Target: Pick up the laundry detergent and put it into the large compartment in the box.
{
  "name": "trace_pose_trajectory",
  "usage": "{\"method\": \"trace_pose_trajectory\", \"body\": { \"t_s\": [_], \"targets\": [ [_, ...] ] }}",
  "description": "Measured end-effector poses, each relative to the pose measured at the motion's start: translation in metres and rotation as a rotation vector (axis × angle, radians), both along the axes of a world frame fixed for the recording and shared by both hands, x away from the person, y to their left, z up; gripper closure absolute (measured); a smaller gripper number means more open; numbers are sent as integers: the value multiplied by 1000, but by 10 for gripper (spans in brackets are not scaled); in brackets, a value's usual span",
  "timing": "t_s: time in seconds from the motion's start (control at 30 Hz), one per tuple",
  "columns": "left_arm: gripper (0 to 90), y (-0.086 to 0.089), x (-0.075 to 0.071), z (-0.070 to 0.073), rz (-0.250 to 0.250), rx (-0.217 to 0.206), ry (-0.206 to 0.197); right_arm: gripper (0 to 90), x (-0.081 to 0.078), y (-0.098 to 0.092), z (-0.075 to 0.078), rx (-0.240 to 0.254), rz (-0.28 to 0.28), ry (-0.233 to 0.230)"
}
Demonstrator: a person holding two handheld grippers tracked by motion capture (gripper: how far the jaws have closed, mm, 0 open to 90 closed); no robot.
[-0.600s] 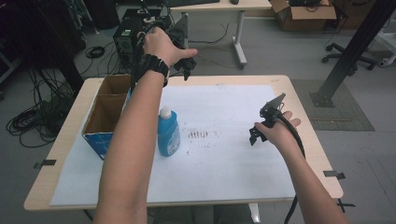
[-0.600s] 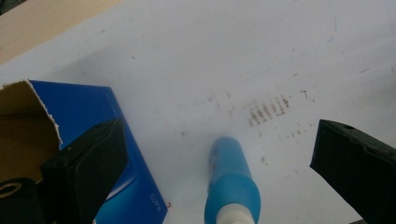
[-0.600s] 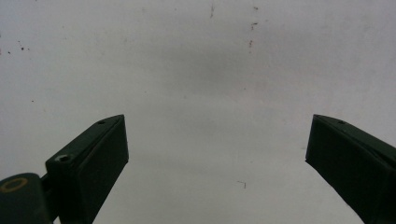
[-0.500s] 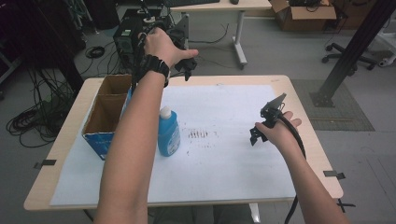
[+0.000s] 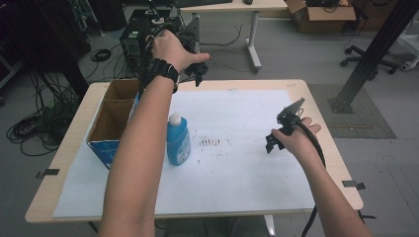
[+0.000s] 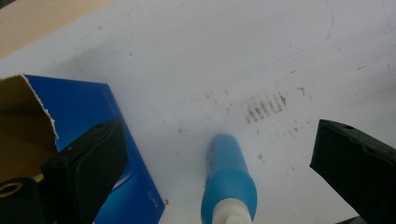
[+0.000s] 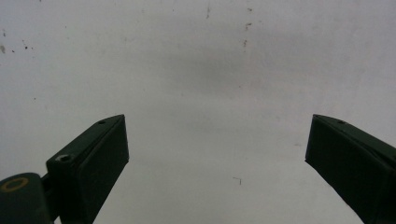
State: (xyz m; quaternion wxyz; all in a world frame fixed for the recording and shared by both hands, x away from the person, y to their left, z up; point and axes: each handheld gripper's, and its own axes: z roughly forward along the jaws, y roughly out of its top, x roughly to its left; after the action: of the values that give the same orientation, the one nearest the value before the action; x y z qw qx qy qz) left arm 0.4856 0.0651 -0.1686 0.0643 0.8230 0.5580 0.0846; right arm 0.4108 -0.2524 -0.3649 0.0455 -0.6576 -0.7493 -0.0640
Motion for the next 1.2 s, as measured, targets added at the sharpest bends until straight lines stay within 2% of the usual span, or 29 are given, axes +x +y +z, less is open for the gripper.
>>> {"method": "trace_pose_trajectory", "body": {
  "t_s": [0.4, 0.63, 0.77, 1.2],
  "targets": [
    [43, 10, -23, 0, 12, -21, -2, 60, -5, 0, -4, -4, -7, 1],
    [41, 11, -35, -3, 15, -16, -4, 60, -8, 0, -5, 1, -4, -5],
    [43, 9, -42, -7, 9, -35, -1, 59, -9, 1, -4, 1, -1, -9],
    [42, 7, -60, -20, 19, -21, 10, 59, -16, -2, -2, 11, -4, -19]
  ]
}}
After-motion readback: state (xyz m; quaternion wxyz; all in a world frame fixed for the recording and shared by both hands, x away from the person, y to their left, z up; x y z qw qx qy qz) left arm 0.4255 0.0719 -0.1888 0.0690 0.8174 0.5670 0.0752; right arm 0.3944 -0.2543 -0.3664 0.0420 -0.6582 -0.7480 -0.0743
